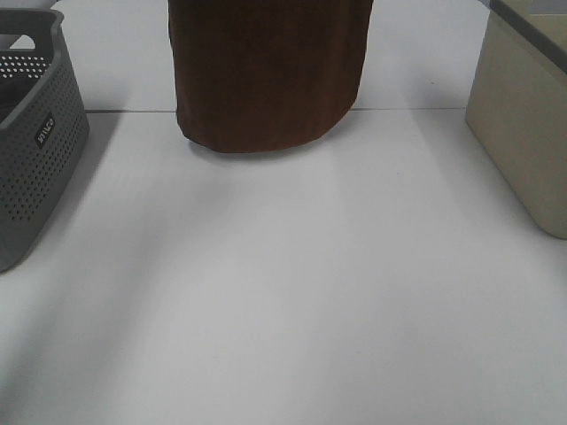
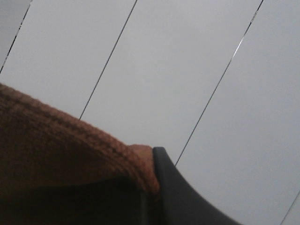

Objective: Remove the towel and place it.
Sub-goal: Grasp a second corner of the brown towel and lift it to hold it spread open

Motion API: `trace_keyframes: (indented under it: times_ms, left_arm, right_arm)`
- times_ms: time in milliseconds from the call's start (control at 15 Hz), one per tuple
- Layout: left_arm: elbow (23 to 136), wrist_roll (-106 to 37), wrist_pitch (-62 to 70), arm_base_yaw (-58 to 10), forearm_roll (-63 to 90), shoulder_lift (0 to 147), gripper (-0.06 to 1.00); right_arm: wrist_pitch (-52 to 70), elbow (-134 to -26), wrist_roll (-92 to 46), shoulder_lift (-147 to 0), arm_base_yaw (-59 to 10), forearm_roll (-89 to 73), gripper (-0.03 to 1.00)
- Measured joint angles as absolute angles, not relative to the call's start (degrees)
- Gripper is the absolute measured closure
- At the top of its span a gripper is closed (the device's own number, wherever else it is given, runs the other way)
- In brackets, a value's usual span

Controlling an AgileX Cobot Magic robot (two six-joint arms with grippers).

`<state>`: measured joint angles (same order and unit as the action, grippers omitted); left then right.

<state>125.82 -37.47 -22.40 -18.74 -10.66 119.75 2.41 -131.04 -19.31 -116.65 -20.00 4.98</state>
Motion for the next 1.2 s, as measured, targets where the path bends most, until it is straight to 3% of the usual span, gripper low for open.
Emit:
trace_keyframes:
  times_ms: [533, 1200]
  left_arm:
    - [152.8, -34.0, -22.3, -17.4, -11.2, 138.6, 0.94]
    - [155.0, -30.5, -18.6, -15.4, -12.2, 140.5, 0.94]
  right_arm:
    - [-3.0, -135.3, -19.3, -122.9, -19.0, 5.0, 0.96]
    - [-1.8, -135.4, -19.3, -124.2, -18.6, 5.0, 0.96]
